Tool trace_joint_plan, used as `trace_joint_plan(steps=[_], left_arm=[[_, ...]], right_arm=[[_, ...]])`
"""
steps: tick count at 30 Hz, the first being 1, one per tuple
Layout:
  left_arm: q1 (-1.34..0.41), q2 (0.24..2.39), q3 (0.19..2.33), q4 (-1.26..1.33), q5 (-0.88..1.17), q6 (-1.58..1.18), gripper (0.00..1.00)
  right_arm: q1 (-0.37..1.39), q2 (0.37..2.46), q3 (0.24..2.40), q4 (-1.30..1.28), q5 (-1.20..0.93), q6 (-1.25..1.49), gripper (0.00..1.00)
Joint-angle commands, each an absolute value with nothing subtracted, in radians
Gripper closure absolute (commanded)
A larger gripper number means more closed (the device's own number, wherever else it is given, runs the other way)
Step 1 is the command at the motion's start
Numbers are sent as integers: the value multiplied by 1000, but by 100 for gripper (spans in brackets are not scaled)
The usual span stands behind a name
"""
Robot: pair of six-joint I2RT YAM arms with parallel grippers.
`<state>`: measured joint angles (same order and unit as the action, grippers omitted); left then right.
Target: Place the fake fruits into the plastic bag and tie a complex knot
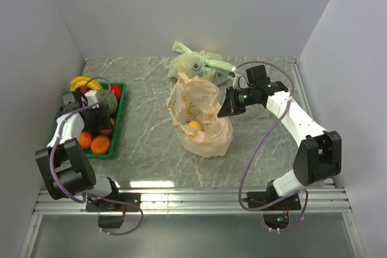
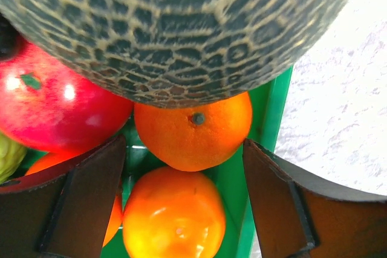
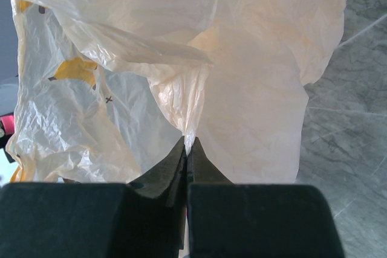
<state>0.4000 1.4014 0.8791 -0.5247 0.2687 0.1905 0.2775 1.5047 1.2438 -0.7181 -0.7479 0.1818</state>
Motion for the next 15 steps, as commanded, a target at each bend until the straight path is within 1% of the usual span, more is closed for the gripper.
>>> trace_joint_plan(steps=[1, 6, 8, 12, 13, 15], left_arm=[[405, 1411, 856, -439, 268, 156, 17], [388, 1439, 831, -413, 264, 189, 19], [385, 1439, 824, -410, 267, 196, 21], [383, 1407, 819, -420, 290, 225, 32], [385, 1395, 824, -434, 293, 230, 38], [385, 1350, 830, -457, 298, 247, 42]], right_arm=[[285, 1511, 1273, -698, -767, 181, 100], [282, 1513, 1267, -699, -769, 178, 100], [285, 1514, 1269, -701, -773, 178, 100], [284, 1519, 1270, -701, -776, 178, 100], [282, 1520, 1270, -703, -775, 176, 100], [284, 1522, 1272, -703, -773, 175, 100]])
